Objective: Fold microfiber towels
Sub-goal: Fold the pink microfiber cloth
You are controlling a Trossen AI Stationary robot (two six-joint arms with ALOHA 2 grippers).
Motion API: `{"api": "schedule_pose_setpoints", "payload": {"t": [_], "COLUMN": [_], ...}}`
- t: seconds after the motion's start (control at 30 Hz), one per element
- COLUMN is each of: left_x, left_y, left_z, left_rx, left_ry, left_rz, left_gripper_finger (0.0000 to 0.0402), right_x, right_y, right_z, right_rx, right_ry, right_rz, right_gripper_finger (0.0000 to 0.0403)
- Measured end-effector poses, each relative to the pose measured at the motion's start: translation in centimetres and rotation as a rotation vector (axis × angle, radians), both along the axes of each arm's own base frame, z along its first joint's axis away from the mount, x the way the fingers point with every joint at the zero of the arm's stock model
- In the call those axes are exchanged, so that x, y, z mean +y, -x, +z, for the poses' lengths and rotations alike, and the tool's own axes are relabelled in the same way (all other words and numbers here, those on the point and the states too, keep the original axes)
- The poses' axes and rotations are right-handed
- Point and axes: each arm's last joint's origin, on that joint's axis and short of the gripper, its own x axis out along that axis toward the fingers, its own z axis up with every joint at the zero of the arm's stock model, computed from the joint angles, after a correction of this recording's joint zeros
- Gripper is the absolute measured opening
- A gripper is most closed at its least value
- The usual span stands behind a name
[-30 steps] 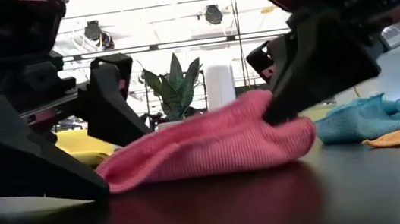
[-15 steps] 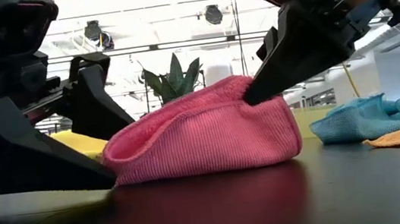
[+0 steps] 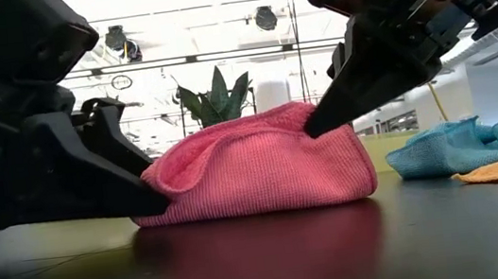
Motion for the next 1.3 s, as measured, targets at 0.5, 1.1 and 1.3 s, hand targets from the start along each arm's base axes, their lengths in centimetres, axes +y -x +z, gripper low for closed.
{"api": "schedule_pose_setpoints", "payload": {"t": [0.5, 1.1, 1.3], "left_x": [-0.1, 0.8, 1.2], "left_y": [-0.3, -1.4, -1.7], "left_z": [0.1, 0.5, 0.6], "left_rx": [0.025, 0.028, 0.024], "left_ry": [0.073, 0.148, 0.180], "left_rz": [-0.105, -0.211, -0.183], "left_gripper_finger": [0.0063, 0.0238, 0.0224], "right_x": [0.0, 2.3, 2.0], "right_y": [1.2, 1.4, 1.0], "right_z": [-1.3, -1.3, -3.2], "right_rx": [0.087, -0.060, -0.036], "right_ry": [0.005, 0.235, 0.371], "right_rz": [0.125, 0.449, 0.446], "right_gripper_finger": [0.0045, 0.0218, 0.0190]}}
